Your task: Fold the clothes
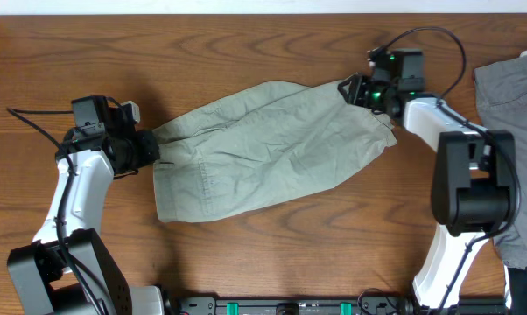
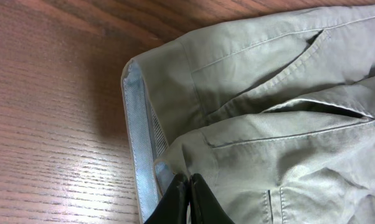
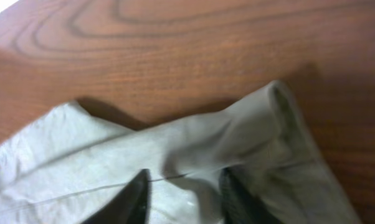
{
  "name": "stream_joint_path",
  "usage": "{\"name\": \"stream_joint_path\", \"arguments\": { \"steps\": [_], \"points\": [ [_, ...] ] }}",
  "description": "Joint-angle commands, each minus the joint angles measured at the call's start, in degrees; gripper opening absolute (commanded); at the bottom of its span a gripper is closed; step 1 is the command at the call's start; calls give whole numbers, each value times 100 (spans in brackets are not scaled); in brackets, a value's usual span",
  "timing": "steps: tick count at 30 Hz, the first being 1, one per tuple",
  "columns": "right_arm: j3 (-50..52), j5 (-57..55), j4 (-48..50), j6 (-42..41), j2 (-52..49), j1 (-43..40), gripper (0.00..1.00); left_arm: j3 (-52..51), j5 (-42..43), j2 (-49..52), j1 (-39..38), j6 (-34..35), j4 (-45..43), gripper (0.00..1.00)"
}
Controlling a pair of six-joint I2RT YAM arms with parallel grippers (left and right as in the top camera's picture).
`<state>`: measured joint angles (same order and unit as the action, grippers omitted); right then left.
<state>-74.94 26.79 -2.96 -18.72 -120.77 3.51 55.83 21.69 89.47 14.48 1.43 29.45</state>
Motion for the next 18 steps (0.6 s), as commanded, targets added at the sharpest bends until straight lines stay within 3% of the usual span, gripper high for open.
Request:
{"name": "stream_joint_path", "arguments": {
  "steps": [1, 5, 11, 12, 15, 18],
  "points": [
    [-7, -330, 31, -66, -116, 118, 24, 7, 17, -42, 24, -74, -9, 6],
    [-7, -321, 15, -118, -55, 33, 1, 7, 17, -44, 24, -76, 13, 6],
    [-7, -83, -39, 59, 313, -181, 2, 7, 17, -44, 24, -76, 0, 5],
    [-7, -85, -76, 57, 367, -210, 8, 7, 17, -44, 24, -76, 0, 6],
    [-7, -107, -127, 57, 407, -245, 50, 7, 17, -44, 24, -76, -2, 6],
    [-7, -455, -229, 57, 334, -236, 60, 7, 17, -44, 24, -76, 0, 6]
  ]
}}
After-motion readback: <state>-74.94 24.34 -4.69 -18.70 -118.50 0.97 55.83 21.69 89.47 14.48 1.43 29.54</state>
